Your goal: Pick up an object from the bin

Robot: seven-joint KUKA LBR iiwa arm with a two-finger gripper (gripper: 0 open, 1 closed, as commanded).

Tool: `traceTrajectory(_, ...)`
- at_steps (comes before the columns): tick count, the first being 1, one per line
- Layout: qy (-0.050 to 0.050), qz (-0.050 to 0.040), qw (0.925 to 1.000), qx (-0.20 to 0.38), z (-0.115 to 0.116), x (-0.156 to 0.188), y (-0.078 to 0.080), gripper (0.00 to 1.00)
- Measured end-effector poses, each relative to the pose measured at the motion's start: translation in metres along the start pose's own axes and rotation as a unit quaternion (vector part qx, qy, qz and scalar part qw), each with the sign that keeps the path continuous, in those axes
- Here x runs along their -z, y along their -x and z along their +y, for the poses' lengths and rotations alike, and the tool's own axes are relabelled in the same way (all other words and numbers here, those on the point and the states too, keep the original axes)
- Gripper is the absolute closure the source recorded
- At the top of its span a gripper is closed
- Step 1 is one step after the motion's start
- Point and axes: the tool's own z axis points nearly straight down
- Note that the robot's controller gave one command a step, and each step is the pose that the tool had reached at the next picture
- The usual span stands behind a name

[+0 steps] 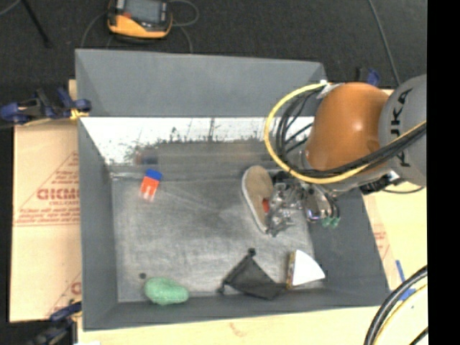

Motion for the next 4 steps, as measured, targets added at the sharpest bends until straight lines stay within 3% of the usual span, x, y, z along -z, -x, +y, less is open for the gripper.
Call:
traceTrajectory(2, -0.001, -0.002, 1.0, -0.007, -0.006, -0.036, 0.009, 1.0)
traceTrajectory(3, -0.001, -0.002, 0.9999, -0.01, -0.011, -0.003, 0.013, 0.0)
traceTrajectory(4, -0.001, -0.002, 1.0, -0.01, -0.011, -0.003, 0.013, 0.0)
